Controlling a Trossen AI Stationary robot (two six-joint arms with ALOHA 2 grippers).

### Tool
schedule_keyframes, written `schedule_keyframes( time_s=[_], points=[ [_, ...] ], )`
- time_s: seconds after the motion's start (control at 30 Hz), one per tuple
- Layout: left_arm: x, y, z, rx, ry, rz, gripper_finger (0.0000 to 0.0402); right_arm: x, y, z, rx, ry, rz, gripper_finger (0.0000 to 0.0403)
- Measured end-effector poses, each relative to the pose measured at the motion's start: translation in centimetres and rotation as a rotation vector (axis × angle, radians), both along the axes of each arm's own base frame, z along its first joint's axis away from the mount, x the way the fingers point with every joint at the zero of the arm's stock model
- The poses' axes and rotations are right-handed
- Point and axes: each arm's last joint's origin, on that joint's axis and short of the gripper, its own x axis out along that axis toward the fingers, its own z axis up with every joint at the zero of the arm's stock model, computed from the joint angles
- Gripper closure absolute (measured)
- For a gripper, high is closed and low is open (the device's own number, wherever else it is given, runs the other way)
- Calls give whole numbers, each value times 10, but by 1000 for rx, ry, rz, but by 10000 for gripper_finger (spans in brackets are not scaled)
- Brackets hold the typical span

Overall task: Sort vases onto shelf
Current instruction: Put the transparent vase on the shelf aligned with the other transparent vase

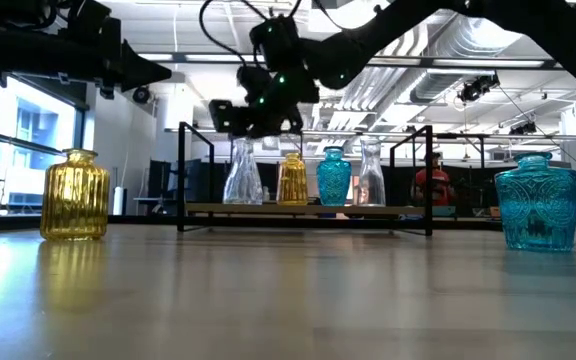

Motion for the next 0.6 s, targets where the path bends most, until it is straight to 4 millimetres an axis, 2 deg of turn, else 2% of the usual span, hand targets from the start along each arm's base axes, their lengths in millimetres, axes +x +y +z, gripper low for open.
schedule_keyframes(
  time_s=[0.4,0.5,0.6],
  points=[
    [0,0,0,2,1,-4,401,-20,18,49,-51,99,19,223],
    [0,0,0,2,1,-4,402,-30,28,59,-24,196,50,237],
    [0,0,0,2,2,-4,402,-42,35,60,47,309,105,270]
  ],
)
